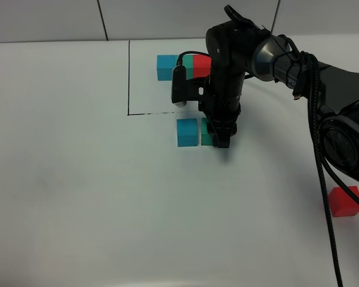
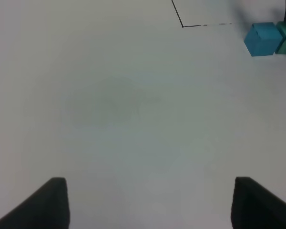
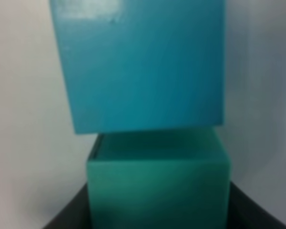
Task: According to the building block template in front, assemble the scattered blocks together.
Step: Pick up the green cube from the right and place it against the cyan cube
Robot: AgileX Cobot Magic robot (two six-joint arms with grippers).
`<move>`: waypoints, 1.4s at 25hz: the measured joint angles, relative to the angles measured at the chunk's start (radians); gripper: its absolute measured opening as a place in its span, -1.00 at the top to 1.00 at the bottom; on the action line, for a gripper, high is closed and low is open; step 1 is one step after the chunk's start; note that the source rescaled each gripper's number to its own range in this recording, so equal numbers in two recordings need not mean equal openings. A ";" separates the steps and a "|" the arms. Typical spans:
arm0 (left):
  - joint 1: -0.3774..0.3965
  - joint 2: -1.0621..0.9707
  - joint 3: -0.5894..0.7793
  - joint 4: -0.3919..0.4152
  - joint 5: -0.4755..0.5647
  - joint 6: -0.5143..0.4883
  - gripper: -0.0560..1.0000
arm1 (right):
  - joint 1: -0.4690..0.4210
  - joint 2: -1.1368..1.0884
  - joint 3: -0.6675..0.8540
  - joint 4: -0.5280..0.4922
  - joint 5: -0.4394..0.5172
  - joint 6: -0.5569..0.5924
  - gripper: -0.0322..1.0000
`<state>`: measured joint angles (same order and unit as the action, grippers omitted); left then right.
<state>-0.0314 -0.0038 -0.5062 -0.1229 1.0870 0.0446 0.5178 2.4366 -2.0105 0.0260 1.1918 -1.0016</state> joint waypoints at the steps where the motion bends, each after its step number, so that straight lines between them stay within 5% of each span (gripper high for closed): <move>1: 0.000 0.000 0.000 0.000 0.000 0.000 -0.33 | 0.001 0.000 0.000 0.000 0.000 0.000 0.89; 31: 0.000 0.000 0.000 0.000 0.000 0.000 -0.33 | 0.018 0.013 -0.008 0.000 -0.002 -0.027 0.89; 35: 0.000 0.000 0.000 0.000 0.000 0.000 -0.33 | 0.018 0.016 -0.008 0.008 -0.022 -0.029 0.56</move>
<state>-0.0314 -0.0038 -0.5062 -0.1229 1.0870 0.0446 0.5358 2.4523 -2.0187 0.0340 1.1696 -1.0311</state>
